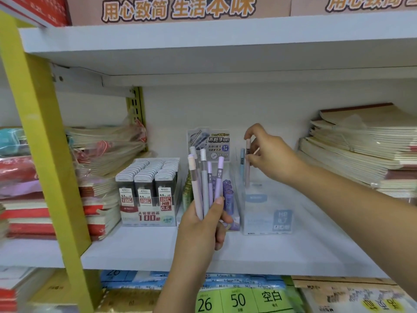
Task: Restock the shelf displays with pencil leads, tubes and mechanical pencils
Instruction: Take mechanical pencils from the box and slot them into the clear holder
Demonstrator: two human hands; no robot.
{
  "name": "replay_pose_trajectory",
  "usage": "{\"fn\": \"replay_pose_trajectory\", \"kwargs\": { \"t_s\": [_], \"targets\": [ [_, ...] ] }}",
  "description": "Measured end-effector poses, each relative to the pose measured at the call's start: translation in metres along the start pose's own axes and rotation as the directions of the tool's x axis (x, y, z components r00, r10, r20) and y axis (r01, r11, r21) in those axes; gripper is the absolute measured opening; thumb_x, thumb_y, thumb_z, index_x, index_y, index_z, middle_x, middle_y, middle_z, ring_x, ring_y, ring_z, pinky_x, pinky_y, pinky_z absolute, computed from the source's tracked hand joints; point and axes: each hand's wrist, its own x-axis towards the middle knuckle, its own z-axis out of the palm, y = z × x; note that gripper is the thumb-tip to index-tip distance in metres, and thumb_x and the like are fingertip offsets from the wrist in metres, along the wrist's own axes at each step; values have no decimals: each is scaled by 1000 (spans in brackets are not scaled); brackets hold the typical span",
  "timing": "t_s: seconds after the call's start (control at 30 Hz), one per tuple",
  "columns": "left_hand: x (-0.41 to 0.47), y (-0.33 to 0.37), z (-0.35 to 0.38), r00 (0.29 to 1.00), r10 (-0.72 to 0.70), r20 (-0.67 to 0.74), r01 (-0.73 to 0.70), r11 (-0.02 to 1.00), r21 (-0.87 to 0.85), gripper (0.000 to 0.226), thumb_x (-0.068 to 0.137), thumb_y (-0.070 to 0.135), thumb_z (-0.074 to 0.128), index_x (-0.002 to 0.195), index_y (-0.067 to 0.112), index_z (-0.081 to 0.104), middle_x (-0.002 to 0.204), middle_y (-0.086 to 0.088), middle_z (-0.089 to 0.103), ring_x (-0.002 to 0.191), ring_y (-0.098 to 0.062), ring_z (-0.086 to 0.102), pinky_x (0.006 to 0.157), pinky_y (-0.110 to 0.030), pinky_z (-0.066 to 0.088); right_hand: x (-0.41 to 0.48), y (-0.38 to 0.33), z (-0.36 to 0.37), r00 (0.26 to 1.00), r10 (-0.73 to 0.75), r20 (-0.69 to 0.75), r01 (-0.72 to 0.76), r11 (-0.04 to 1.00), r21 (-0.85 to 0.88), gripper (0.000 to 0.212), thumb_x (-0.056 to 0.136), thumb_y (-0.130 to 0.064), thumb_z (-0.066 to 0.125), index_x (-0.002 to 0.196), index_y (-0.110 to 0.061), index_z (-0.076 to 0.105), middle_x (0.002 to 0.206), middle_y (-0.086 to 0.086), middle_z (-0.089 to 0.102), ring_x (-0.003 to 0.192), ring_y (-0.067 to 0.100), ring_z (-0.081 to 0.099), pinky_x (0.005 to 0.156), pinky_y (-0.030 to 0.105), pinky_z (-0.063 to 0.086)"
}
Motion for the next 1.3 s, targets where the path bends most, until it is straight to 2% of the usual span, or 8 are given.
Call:
{"fn": "replay_pose_trajectory", "kwargs": {
  "t_s": [0.07,0.2,0.47,0.83,1.0,1.1,1.2,1.3],
  "targets": [
    [0,0,0,1000,-1,13,1,1000,10,36,98,33,59,96,-3,62,48,3,55,37,-10,37,38,-20,32,0,2,3,1000,22,3,-22,1000,21,39,85,-4,62,99,-30,36,78,0,63,68,19,64,68,32,53],
    [-1,-1,0,1000,-7,14,7,1000,18,37,98,33,59,95,-4,63,49,3,55,37,-11,37,38,-20,32,-2,3,5,998,56,-6,-56,996,69,34,87,-4,62,104,-22,39,78,4,65,73,25,66,73,46,56],
    [-2,0,0,1000,-18,9,18,1000,0,35,97,33,60,91,-1,63,52,-1,57,37,-11,37,37,-21,32,-6,2,9,995,85,-49,-80,992,94,35,89,-6,62,101,-28,37,76,1,64,69,22,66,72,44,57],
    [-2,0,0,1000,-22,16,22,1000,-12,31,97,32,60,94,2,64,56,-2,61,38,-11,40,38,-21,34,-7,5,9,984,133,-118,-116,983,145,34,87,-7,65,103,-26,42,72,0,66,60,9,65,70,39,58],
    [-2,-1,-1,1000,-12,21,11,1000,8,34,96,36,61,87,3,64,58,-5,61,39,-11,41,39,-21,35,-9,5,10,983,147,-114,-130,981,142,33,87,-8,65,104,-27,43,72,0,67,64,14,67,68,39,59],
    [-2,-1,-1,1000,-11,29,11,1000,15,34,97,35,60,89,2,64,58,-4,62,40,-11,41,39,-21,35,-7,5,10,986,155,-59,-150,985,81,28,88,-9,65,108,-20,47,74,2,68,68,18,67,68,35,56],
    [-2,-1,-2,999,-12,41,12,1000,-6,28,97,33,60,94,5,65,64,-6,65,41,-11,42,39,-22,35,-6,5,10,987,158,4,-157,984,-88,26,89,-10,63,115,-11,56,87,9,69,77,22,62,66,25,42],
    [-2,-2,-3,999,-9,48,9,1000,12,28,96,34,61,87,8,67,63,-7,64,42,-12,43,40,-22,35,-3,3,7,979,195,62,-181,967,-181,36,93,-9,57,129,-9,56,105,15,68,95,29,62,79,28,46]
  ]
}}
